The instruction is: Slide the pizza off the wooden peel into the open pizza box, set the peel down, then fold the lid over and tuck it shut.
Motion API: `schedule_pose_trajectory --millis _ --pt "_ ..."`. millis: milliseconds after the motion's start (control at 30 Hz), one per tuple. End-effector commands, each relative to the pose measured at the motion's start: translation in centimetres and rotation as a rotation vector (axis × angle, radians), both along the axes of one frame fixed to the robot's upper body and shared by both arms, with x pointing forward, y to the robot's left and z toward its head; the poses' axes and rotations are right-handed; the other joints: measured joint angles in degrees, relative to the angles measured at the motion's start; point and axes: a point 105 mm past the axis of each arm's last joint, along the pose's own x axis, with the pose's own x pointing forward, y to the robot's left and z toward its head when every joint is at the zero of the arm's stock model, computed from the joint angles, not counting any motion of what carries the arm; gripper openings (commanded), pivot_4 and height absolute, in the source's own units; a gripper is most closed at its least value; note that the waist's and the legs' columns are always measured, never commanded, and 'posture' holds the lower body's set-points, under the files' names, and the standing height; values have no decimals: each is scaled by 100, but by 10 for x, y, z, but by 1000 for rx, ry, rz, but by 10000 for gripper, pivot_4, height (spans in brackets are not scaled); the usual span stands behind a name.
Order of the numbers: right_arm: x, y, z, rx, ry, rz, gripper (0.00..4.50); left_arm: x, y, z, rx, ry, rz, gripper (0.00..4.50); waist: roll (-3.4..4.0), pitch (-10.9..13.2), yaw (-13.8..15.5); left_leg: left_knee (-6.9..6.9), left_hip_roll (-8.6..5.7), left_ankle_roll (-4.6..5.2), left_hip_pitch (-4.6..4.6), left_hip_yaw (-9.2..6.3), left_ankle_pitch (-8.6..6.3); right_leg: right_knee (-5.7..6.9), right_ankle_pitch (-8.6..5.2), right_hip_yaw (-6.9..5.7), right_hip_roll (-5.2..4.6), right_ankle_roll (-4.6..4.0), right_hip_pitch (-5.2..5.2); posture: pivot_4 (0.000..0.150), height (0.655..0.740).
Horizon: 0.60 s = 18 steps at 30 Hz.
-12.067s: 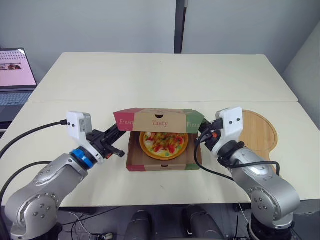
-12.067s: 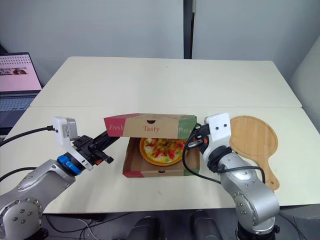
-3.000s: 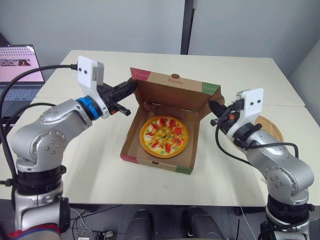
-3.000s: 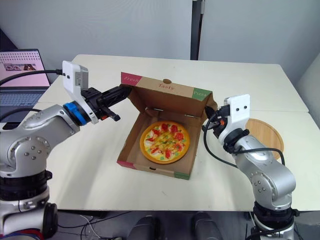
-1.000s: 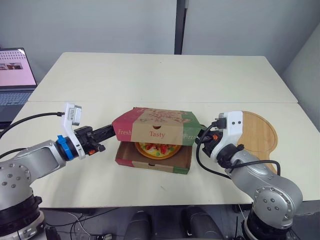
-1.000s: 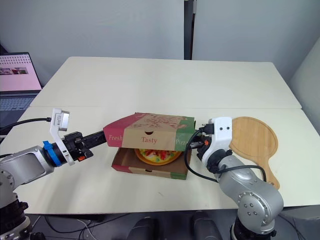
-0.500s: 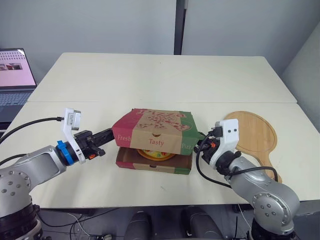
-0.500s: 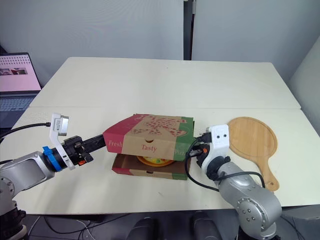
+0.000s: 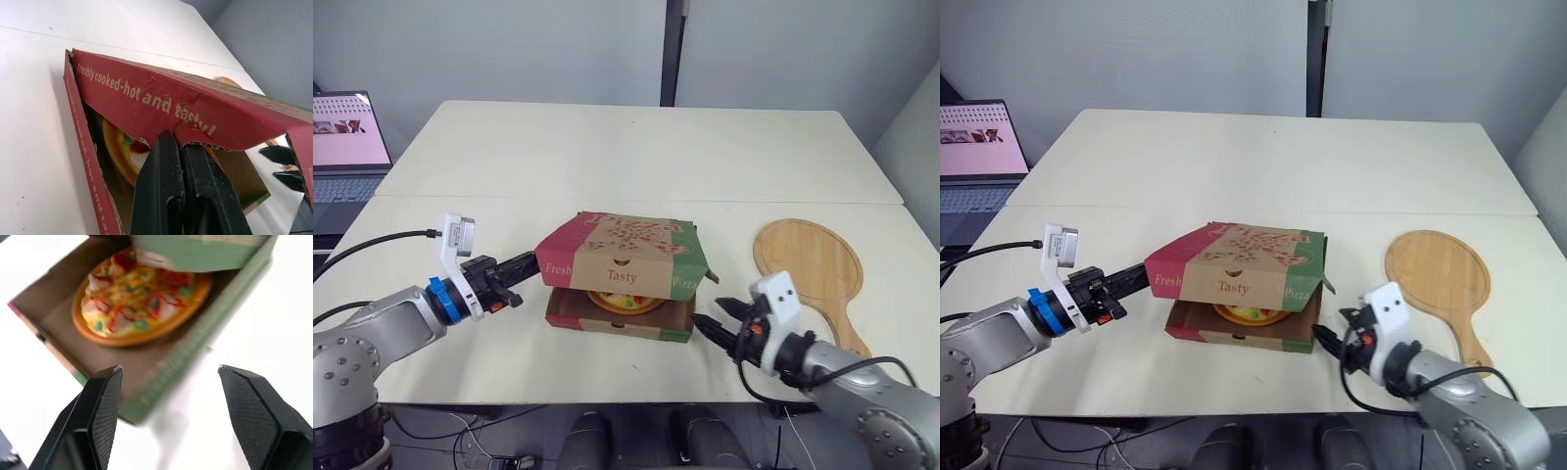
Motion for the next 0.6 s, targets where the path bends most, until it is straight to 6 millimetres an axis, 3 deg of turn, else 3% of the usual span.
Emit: schedule_pose_trajectory --millis 33,133,267,433,600 --pt "17 -37 35 3 -148 -65 27837 -2 -4 3 23 -24 -19 0 -1 0 5 1 -2 0 0 2 0 0 0 1 1 0 1 1500 7344" --pt "35 -38 63 55 -239 -73 16839 -3 -5 1 25 -22 -24 0 -1 1 -13 5 -5 0 4 7 0 1 1 7 12 0 2 1500 7344" --pt "45 -5 82 111 -277 40 1939 -3 -7 -1 32 -23 -27 0 0 1 -12 2 -2 0 1 3 0 5 10 7 21 11 3 1500 7344" --pt "46 30 86 131 -262 150 528 -6 -9 -1 13 -28 -37 0 1 2 57 -11 1 0 -4 -4 0 4 4 0 19 1 1 1500 7344" --pt "44 40 71 92 -204 203 528 -9 -5 -3 -7 -19 -18 0 1 2 70 -13 5 0 -5 -5 0 2 4 3 -6 3 1 1500 7344"
